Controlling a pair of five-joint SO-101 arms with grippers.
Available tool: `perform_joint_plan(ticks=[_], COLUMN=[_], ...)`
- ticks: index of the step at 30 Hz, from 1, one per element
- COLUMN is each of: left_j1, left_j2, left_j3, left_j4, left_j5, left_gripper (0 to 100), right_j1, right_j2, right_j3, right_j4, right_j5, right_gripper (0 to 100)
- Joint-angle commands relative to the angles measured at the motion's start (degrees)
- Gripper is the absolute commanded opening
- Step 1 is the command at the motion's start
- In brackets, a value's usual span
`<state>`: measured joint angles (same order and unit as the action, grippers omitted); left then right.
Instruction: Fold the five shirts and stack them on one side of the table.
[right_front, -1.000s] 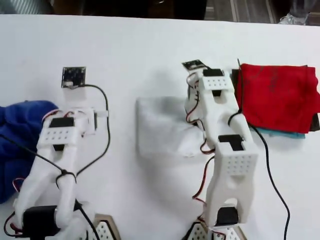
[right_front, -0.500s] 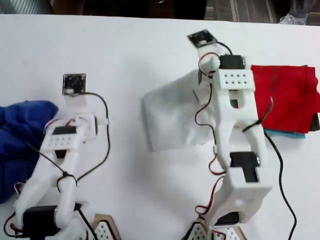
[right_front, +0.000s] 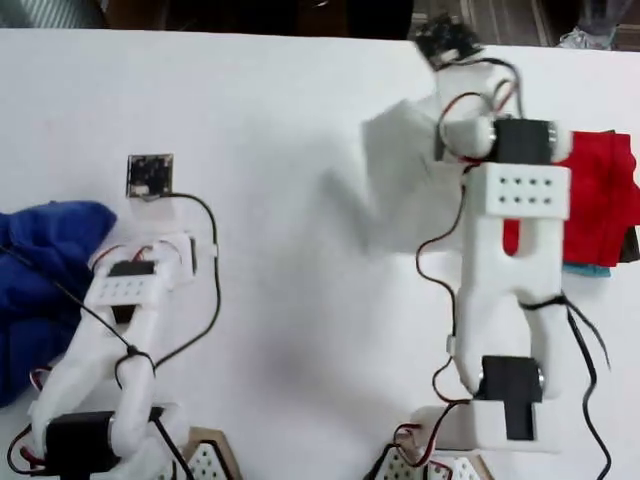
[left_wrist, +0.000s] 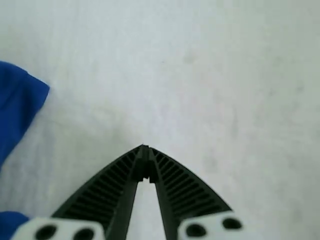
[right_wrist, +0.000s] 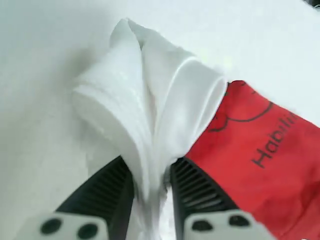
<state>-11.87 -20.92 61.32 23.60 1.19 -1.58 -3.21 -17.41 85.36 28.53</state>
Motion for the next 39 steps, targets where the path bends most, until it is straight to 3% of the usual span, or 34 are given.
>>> perform_joint_plan(ticks=[1,18,39], left_j1=[-0.3,-0.3,-0.3], left_j2=[-2.2,-2.2,-2.2], left_j3=[0.1,1.0,1.7], left_j4=[-1.0,-2.6,-3.1], left_j5=[-0.1,-0.1,-0.1], left_gripper=[3,3,3], right_j1=[3.1,17.9,32.2], right_j2=[-4.2,2.9,26.2], right_j3=[-5.5,-12.7,-12.8], right_j4=[0.7,-3.2,-21.9], right_j5=[0.4,3.3,13.6], right_gripper=[2.0,2.0,2.0])
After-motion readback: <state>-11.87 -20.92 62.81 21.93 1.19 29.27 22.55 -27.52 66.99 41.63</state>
